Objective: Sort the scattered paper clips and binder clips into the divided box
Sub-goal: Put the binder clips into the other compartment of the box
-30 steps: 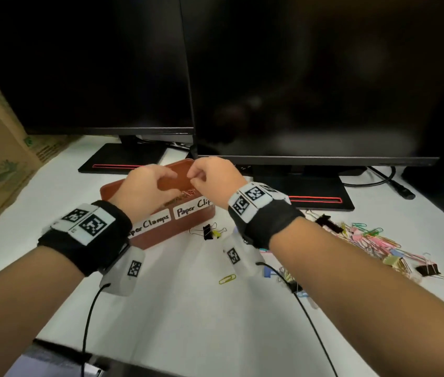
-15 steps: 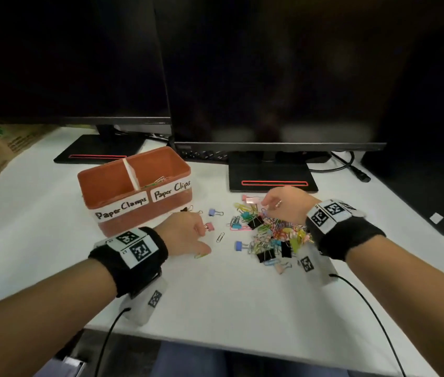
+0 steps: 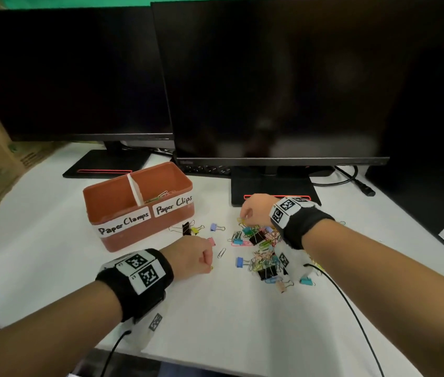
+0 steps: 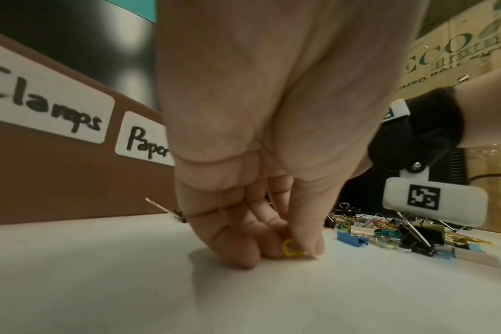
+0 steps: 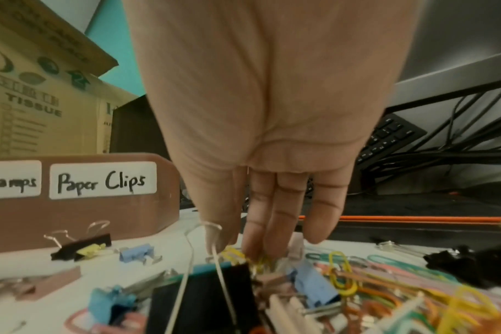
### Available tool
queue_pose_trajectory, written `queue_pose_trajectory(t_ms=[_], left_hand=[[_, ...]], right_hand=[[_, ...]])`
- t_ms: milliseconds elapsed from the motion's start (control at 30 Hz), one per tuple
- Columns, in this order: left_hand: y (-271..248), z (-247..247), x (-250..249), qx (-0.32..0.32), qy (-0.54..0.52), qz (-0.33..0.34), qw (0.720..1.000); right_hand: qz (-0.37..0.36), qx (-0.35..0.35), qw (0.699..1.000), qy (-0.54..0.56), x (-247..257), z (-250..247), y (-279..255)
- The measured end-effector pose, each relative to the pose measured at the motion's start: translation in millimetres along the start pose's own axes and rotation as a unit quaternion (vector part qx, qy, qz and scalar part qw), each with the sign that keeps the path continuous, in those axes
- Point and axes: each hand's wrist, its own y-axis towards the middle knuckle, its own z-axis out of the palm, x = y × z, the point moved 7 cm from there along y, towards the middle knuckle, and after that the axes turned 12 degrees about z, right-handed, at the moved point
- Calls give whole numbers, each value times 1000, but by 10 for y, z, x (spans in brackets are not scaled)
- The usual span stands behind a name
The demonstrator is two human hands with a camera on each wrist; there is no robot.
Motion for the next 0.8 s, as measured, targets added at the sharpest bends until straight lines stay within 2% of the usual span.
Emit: queue_pose_trajectory(t_ms=[100,167,300,433,533,633,800], left_hand=[[98,-51,-37,-49,-56,2,997],[208,-62,-65,-60,-64,-3,996],[449,-53,-139,-42,-36,-9,998],[620,-35,-205,-6,20,-7,1000],[676,-46,-227,-6,38,4,999],[682,-30,-210,-2,38,12,999],[623,-42,-120,-15,26,15,999]], right_hand=[[6,-8,1000,-10,-13,39,79],[12,-8,1000,4,-27,58,114],[20,20,999,20,-68,140,162],[5,10,999,48,-107,114,115],[-16,-20,994,107,-176,-20,18],[-34,-52,992,114,-235,-139,-99],[-73,-22,992,105,-145,-81,-210]])
